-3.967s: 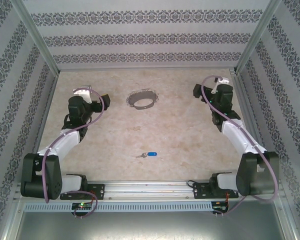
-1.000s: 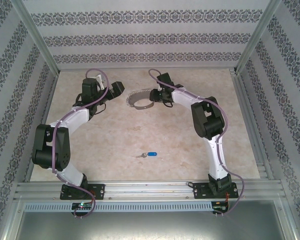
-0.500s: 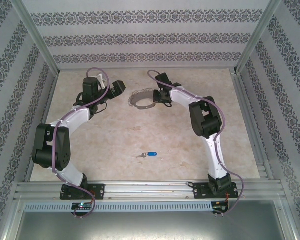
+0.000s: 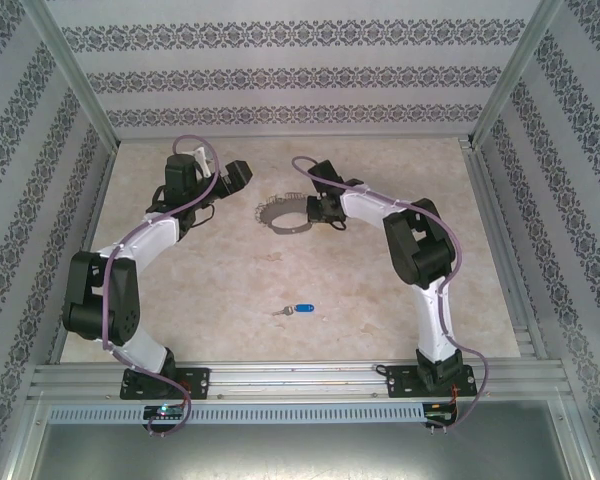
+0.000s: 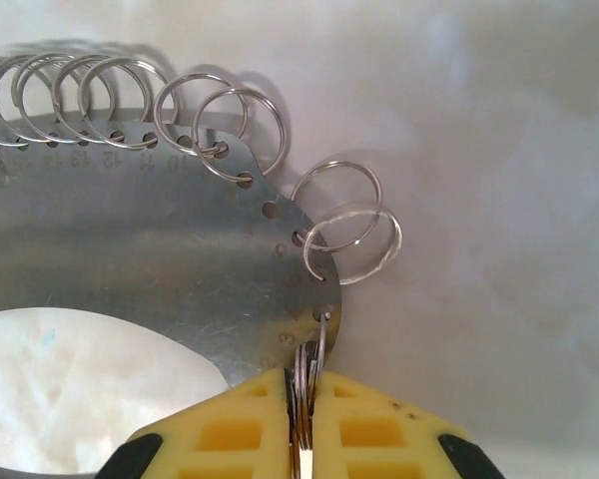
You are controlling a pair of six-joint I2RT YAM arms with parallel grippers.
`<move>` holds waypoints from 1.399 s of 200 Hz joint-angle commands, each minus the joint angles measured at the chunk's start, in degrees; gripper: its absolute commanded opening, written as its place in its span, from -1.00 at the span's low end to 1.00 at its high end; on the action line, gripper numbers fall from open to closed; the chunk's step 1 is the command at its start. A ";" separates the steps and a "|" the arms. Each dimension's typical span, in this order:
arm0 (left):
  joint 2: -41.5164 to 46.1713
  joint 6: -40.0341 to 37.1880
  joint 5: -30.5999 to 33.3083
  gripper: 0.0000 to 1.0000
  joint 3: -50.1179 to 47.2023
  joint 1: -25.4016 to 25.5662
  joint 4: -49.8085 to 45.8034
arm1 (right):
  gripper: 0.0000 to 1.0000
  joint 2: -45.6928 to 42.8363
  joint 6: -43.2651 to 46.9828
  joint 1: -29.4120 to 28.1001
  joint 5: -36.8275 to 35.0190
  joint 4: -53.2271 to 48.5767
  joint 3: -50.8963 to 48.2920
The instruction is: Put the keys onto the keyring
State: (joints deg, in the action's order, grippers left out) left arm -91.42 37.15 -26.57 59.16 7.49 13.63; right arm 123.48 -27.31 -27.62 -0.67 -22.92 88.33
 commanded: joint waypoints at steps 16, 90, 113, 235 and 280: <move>3.61 -1.25 0.43 1.00 -1.56 1.82 -2.54 | -0.79 -6.33 -3.11 -1.94 -0.88 0.33 -10.06; 4.95 -2.05 0.55 1.00 -2.87 3.32 -6.23 | -0.65 -14.76 -10.81 -6.88 -2.29 1.56 -23.11; 5.51 -2.34 0.72 1.00 -3.77 3.75 -6.80 | -0.12 -16.59 -11.05 -7.66 -4.11 0.43 -24.30; 10.19 -2.05 11.05 1.00 -6.04 4.44 -9.41 | 0.14 -28.36 -1.02 -10.31 0.65 6.85 -29.82; 7.69 -2.10 6.46 1.00 -2.79 4.47 -12.02 | -0.12 -24.18 -0.59 -10.35 2.88 7.68 -28.98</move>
State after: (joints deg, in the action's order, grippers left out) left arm -82.72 35.38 -18.22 53.91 11.31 4.64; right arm 97.10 -29.12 -37.74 0.03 -16.05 58.50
